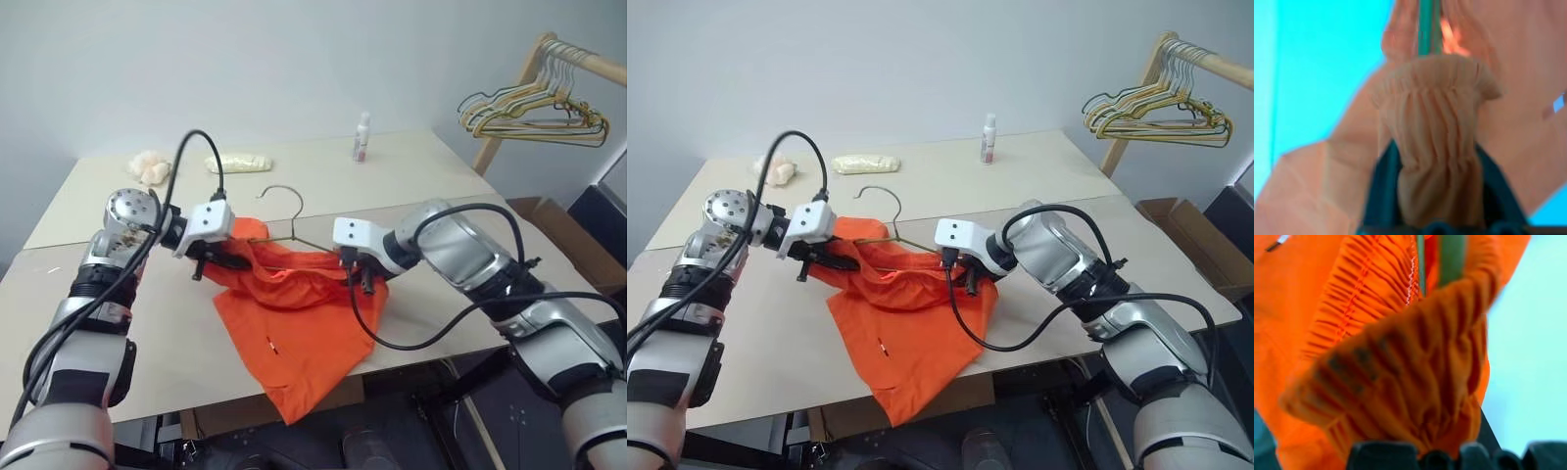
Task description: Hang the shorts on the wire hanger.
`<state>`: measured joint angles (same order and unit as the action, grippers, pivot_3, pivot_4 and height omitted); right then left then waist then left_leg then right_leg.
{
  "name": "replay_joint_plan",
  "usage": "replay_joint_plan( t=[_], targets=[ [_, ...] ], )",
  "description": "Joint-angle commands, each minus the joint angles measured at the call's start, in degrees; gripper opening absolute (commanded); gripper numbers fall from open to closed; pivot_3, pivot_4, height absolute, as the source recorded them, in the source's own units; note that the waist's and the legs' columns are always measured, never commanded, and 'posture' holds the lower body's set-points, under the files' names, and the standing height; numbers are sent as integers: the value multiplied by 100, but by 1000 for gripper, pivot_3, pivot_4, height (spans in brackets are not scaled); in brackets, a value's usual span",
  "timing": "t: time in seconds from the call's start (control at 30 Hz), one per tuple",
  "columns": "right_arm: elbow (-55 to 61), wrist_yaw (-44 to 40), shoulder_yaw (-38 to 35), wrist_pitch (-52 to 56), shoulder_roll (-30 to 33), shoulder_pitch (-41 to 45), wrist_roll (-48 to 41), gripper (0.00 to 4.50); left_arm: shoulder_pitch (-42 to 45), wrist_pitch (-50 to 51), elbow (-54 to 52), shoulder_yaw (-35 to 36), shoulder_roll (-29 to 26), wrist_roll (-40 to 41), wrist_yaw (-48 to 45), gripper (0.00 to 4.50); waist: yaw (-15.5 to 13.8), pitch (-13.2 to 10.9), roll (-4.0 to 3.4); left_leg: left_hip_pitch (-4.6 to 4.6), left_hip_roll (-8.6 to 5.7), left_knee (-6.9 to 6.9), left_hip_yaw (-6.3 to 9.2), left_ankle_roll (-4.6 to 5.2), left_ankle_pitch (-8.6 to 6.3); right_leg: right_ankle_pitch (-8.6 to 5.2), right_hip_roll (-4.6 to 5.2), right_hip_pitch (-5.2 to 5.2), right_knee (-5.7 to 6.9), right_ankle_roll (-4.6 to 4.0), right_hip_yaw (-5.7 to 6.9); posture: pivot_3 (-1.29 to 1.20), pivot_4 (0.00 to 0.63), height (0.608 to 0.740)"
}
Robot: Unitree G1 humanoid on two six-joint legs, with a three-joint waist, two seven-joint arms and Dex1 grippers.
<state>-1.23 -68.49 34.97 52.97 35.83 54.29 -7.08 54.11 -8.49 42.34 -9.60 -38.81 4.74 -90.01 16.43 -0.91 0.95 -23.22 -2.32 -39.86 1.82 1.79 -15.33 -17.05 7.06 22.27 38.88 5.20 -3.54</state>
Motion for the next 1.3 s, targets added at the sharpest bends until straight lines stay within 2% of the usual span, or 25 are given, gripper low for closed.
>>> replay_joint_plan(
  t=[0.03,0.17,0.23,0.33,0.47,0.57,0.67,0.77,0.9,0.97,1.0,1.1,1.13,1.3],
  targets=[
    [538,87,-714,628,200,-293,-437,0,394,216,91,477,-152,276,247,2647,5,0,0,1,0,0,1,0,0,0,0,0,0,0,0,-209,0,740],
    [1240,403,-1581,1555,442,-960,-972,0,313,339,29,785,-428,412,393,3871,16,0,0,3,0,3,3,0,0,0,1,-1,0,0,0,-221,0,740],
    [1701,605,-2162,2133,552,-1356,-1283,0,152,353,-171,1061,-444,543,763,4482,13,0,0,3,2,3,3,1,0,0,1,-1,2,0,0,-228,0,740],
    [2368,914,-3095,3011,591,-1935,-1675,0,-106,1247,-1043,1530,-236,1140,1280,4482,-9,0,0,3,4,3,6,1,0,0,1,-4,0,0,0,-241,0,740],
    [3045,1434,-4286,3867,459,-2620,-1945,0,-546,2822,-2839,2052,319,2292,2261,4482,-102,1,1,-7,0,-3,32,1,-1,1,2,-7,7,1,1,-272,0,740],
    [3207,1924,-5077,3953,461,-3171,-2191,0,-807,3771,-3997,2296,753,3077,3071,4482,-148,2,2,-8,-2,-2,42,1,-2,2,2,-10,7,3,-4,-290,0,740],
    [3136,2754,-5909,3953,414,-3638,-2456,0,-945,4542,-4838,2447,1133,3851,3805,4482,-124,4,0,-5,-8,-3,48,1,-2,3,3,-17,7,5,-21,-313,0,740],
    [3063,3642,-6602,3953,294,-3767,-2779,0,-1069,4748,-5284,2371,1265,4136,4047,4482,-46,20,-25,3,-7,-1,44,0,-2,3,0,-24,1,5,-25,-331,0,740],
    [2748,5054,-7342,3953,141,-3569,-3397,0,-1125,4875,-5482,2299,1345,4360,4192,4482,160,41,-60,21,-3,10,38,1,-1,2,-10,-47,-9,4,-31,-358,0,740],
    [2476,5788,-7582,3953,147,-3415,-3745,0,-1113,4897,-5516,2281,1374,4433,4271,4482,194,46,-70,60,12,19,40,1,-2,2,-33,-124,-95,5,-32,-364,0,740],
    [2332,6150,-7660,3953,174,-3339,-3920,0,-1113,4890,-5534,2265,1384,4456,4301,4482,241,46,-70,64,12,19,39,1,-2,2,-35,-129,-100,5,-36,-368,0,740],
    [1599,7373,-7977,3953,303,-2819,-4336,0,-1097,4866,-5561,2212,1411,4511,4361,4482,339,49,-79,110,21,29,39,2,-3,1,-48,-201,-148,4,-40,-373,0,740],
    [1323,7774,-8079,3953,365,-2615,-4486,0,-1094,4851,-5565,2192,1405,4523,4359,4482,346,52,-84,117,22,33,36,3,-4,0,-48,-210,-186,4,-42,-374,0,740],
    [-194,9363,-8385,3953,807,-1533,-5013,0,-1088,4769,-5547,2107,1387,4517,4367,4482,401,56,-96,122,24,57,27,3,-2,0,-51,-215,-192,4,-49,-372,0,740]
  ],
)
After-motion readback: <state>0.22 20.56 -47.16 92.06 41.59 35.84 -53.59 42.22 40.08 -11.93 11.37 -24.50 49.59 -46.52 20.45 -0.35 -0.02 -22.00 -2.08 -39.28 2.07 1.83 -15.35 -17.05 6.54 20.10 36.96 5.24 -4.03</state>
